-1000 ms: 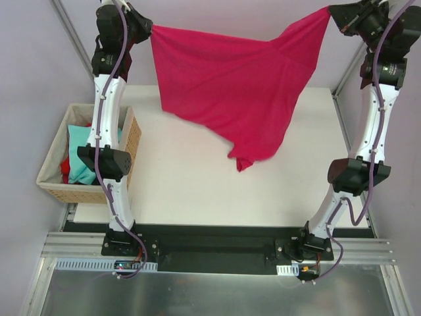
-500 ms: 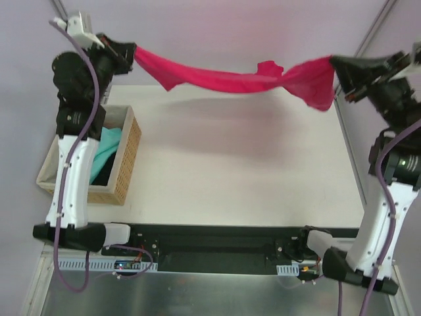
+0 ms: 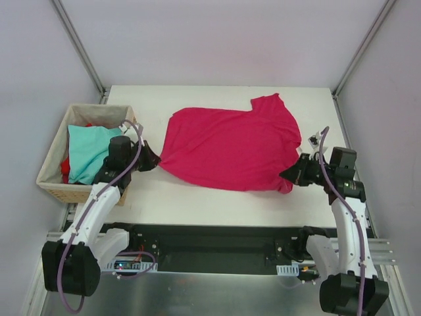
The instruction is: Fold and stack the t-shirts
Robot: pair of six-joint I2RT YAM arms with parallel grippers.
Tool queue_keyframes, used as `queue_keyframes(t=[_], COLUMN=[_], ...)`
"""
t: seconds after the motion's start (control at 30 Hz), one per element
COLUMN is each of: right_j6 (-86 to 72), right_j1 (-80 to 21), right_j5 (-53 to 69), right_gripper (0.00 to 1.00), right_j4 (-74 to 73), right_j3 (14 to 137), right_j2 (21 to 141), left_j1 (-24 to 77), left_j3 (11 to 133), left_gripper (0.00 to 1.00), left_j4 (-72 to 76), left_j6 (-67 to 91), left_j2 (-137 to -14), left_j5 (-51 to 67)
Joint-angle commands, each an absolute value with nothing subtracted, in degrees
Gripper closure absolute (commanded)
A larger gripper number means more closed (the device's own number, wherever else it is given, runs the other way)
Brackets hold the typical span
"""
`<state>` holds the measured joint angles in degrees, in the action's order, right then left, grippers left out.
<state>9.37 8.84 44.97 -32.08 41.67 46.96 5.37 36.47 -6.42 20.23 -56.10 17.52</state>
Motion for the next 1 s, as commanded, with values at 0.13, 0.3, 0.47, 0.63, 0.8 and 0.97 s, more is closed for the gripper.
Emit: queue_keyframes(t=[0.13, 0.3, 0.47, 0.63, 0.8, 0.97], right_j6=[5.2, 5.7, 5.9, 4.8, 1.9, -12.0], right_j1=[5.1, 3.9, 3.4, 3.4, 3.4, 2.6], right_j5=[39.3, 37.7, 36.7, 35.9, 31.5, 27.6], right_gripper=[0.99, 0.99, 0.99, 0.42, 0.00, 0.00], right_j4=[-43.0, -50.4, -59.0, -70.6, -73.7, -58.8], right_j3=[42.2, 44.3, 47.2, 50.5, 61.0, 61.5], right_j2=[41.8, 43.9, 43.7, 41.4, 40.9, 49.1], left_j1=[15.6, 16.5, 16.5, 16.5, 16.5, 17.1], left_j3=[38.3, 37.3, 39.2, 42.1, 48.6, 58.1], left_gripper=[1.00, 1.00, 1.00, 0.01, 0.01, 0.01], left_j4=[-9.7, -12.1, -23.5, -33.4, -36.9, -35.9], left_j6=[27.1, 29.4, 31.4, 34.7, 32.8, 34.8], left_j2=[-53.2, -53.4, -48.2, -42.5, -41.3, -55.0], left_j5=[8.2, 4.0, -2.7, -6.8, -4.3, -1.7])
